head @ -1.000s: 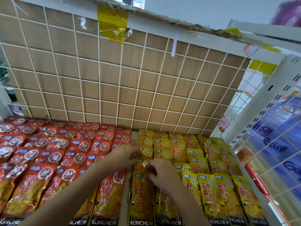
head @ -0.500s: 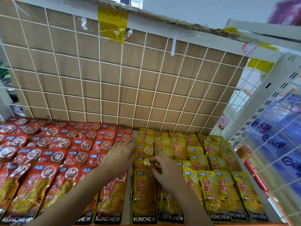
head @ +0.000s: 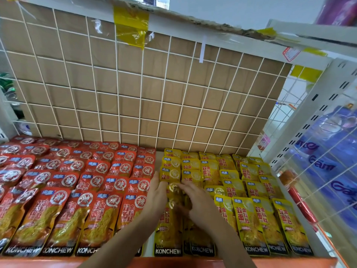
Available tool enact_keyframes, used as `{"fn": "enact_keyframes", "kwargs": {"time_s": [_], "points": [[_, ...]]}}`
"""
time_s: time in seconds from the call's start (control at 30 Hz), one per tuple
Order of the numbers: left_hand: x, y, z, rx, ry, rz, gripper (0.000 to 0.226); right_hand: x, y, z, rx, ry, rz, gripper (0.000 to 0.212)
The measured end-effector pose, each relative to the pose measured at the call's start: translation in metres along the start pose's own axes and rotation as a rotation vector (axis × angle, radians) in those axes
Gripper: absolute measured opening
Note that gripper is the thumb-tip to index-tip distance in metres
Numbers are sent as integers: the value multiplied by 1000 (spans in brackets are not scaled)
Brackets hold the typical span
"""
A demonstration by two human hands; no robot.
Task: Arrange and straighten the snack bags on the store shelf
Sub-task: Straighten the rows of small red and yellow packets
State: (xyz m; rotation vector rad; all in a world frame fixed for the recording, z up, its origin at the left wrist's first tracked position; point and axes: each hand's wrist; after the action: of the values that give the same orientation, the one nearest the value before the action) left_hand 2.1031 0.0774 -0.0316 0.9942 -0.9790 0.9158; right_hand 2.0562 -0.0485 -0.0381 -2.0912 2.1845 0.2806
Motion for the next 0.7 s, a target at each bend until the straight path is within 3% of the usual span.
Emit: {"fn": "enact_keyframes", "kwargs": {"time_s": [0.13, 0.47, 0.6, 0.7], "points": [[-2, 3, 1, 42, 22, -69, 47, 2, 1, 0, -19, -4, -5, 66], [-4, -14, 4, 71, -117, -29, 54, 7, -1, -3, -31, -32, -24, 66], [-3, -32, 5, 80, -139, -108, 56, 8, -3, -4, -55, -23, -31, 67], [11, -23, 12, 55, -109, -72, 34, 7, -4, -4, -54, -1, -35, 66]]}}
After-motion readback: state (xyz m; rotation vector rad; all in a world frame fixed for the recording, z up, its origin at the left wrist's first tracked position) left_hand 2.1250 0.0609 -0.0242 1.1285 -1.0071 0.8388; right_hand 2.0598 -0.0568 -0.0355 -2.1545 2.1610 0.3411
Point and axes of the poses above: each hand's wrist, its own y-axis away from the middle knuckle, its own z-axis out of the palm, x = y × z, and after that the axes turned 9 degrees about y, right-handed
